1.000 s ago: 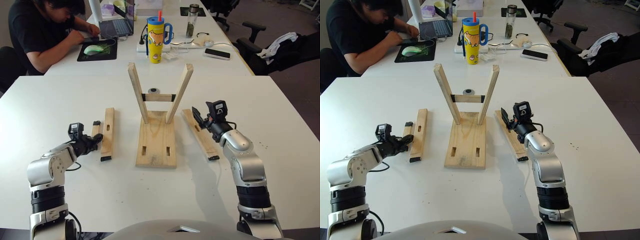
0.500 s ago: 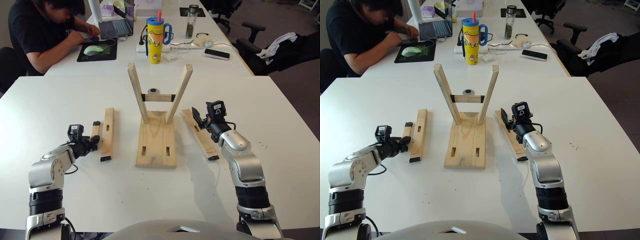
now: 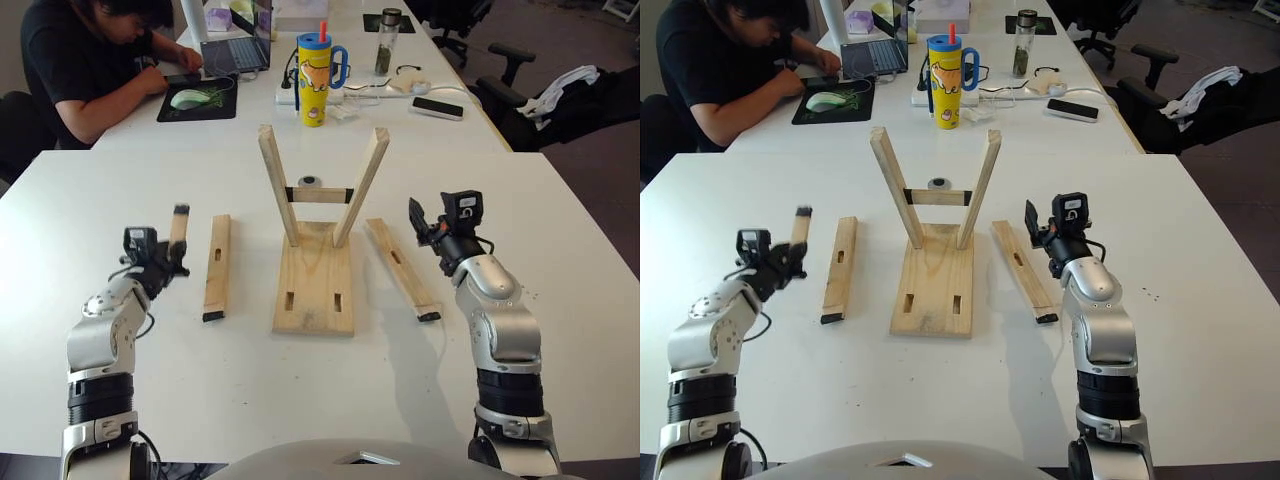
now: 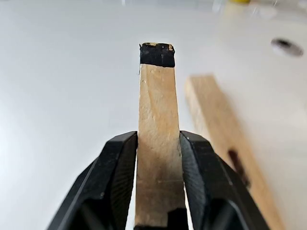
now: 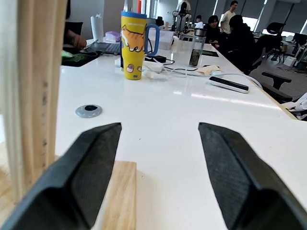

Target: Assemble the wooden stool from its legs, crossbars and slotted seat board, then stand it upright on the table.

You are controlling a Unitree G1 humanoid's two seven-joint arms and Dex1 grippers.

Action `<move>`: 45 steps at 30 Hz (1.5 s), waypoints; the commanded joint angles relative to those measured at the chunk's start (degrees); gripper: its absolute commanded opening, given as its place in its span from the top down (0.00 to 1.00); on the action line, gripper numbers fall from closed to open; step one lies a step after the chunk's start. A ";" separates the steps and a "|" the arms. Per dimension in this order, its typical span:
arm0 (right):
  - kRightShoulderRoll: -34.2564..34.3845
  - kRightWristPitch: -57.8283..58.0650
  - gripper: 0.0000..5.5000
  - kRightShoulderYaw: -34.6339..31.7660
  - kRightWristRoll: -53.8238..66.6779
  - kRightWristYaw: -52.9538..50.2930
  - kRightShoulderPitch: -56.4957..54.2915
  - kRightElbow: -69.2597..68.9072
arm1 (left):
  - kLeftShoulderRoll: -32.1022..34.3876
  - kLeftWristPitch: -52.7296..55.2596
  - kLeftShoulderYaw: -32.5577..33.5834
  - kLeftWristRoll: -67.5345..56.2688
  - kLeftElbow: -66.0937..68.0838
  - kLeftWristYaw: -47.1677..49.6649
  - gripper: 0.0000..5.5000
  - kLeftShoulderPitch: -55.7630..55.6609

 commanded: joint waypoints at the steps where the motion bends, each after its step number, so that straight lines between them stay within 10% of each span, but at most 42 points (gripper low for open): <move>1: 1.87 -0.40 0.45 -6.79 9.71 1.31 -3.01 -1.12 | -0.92 -9.07 -0.25 -2.17 -8.50 -0.94 0.76 -9.17; 12: 2.56 16.25 0.45 -11.26 54.29 4.99 -5.90 -11.61 | -2.87 -11.51 -19.36 -2.01 -20.78 -10.24 0.76 -10.40; 29: 0.58 19.01 0.45 -6.98 71.96 -4.23 -7.25 -7.36 | -3.27 -15.87 -29.15 2.16 -18.33 -17.11 0.76 -5.66; 45: -1.08 18.13 0.91 -4.53 74.63 -6.99 -6.65 -6.37 | -2.92 -15.47 -29.85 4.61 -19.72 -16.77 0.76 -3.24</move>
